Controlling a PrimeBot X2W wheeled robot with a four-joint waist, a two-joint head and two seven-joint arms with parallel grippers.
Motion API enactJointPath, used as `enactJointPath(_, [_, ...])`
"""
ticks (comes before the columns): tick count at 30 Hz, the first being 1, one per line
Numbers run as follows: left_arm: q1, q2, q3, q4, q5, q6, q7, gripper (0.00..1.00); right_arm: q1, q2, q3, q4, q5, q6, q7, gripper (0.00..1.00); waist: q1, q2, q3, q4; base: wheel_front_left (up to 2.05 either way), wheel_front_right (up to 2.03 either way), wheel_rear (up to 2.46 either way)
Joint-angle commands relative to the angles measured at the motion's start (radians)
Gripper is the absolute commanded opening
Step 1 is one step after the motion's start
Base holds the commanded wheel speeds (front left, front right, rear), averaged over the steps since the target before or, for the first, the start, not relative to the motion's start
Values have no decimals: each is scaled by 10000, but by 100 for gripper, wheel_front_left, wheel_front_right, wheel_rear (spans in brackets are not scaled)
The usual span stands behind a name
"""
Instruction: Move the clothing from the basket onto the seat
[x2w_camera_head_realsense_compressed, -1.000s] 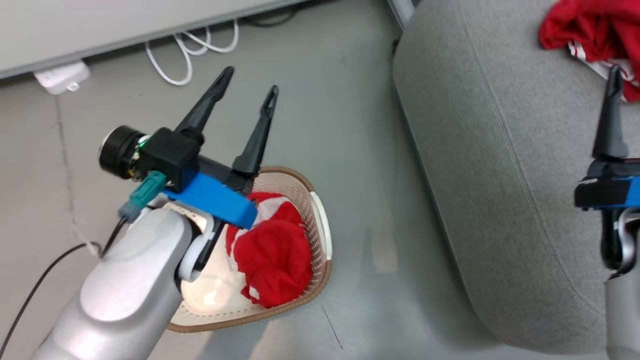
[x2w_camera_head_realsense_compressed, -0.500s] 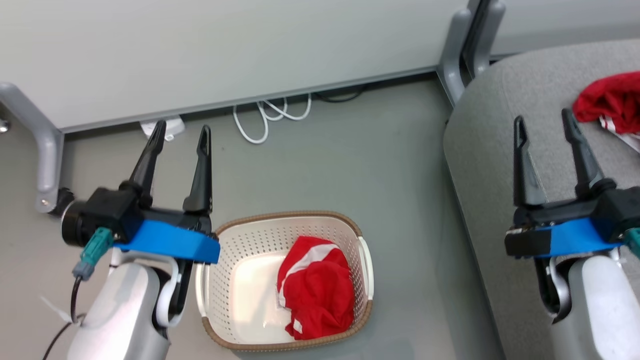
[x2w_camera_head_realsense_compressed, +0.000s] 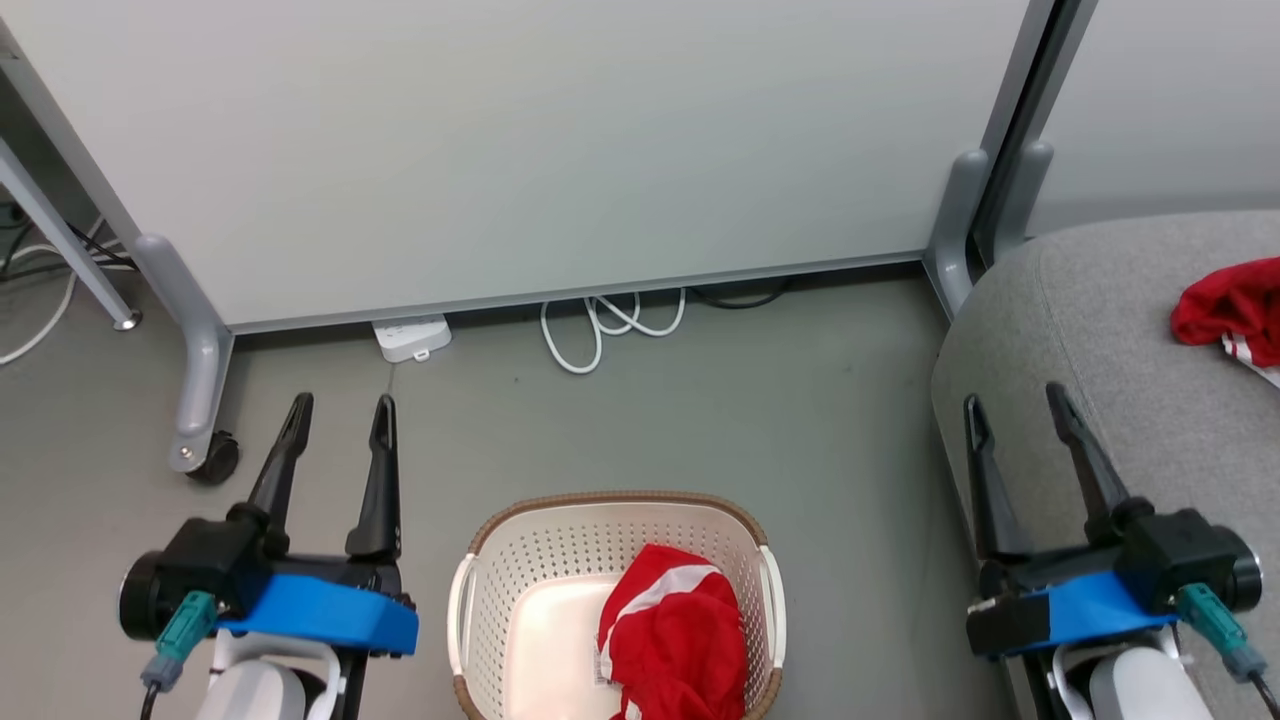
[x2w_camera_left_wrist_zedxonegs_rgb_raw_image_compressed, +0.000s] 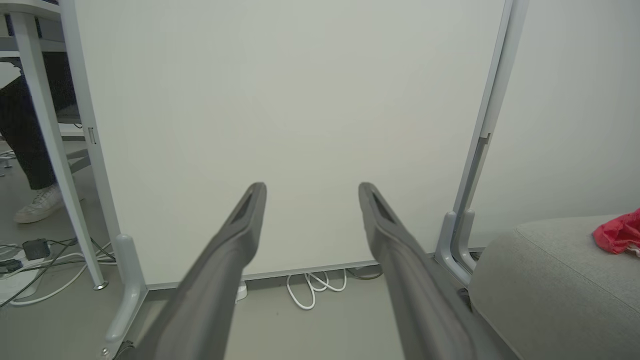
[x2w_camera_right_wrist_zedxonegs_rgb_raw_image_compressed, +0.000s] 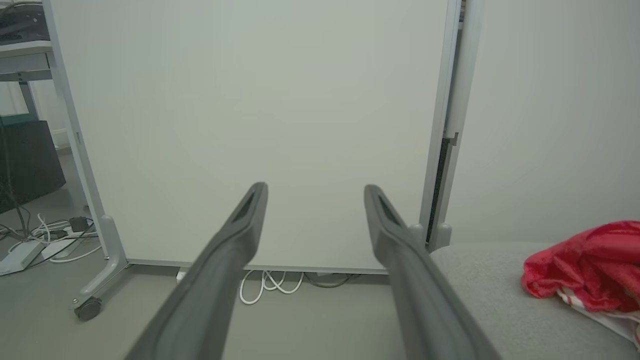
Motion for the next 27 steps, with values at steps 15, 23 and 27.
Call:
enactJointPath(15, [1480,-576,764,138,683,-617,-33,100,1539,291,-253,102,169,-7,-6,100,1,-1,-758,85,0,0,0])
enactJointPath(23, [1673,-709,1029,181,837,-707,-33,100,1804,338,-263,180,199,-7,-8,100,1,-1,-878,146,0,0,0])
enactJointPath(27, [1693,-753,1126,222,875,-748,-33,100,1821,345,-241,223,196,-7,-6,100,1,-1,-931,177,0,0,0])
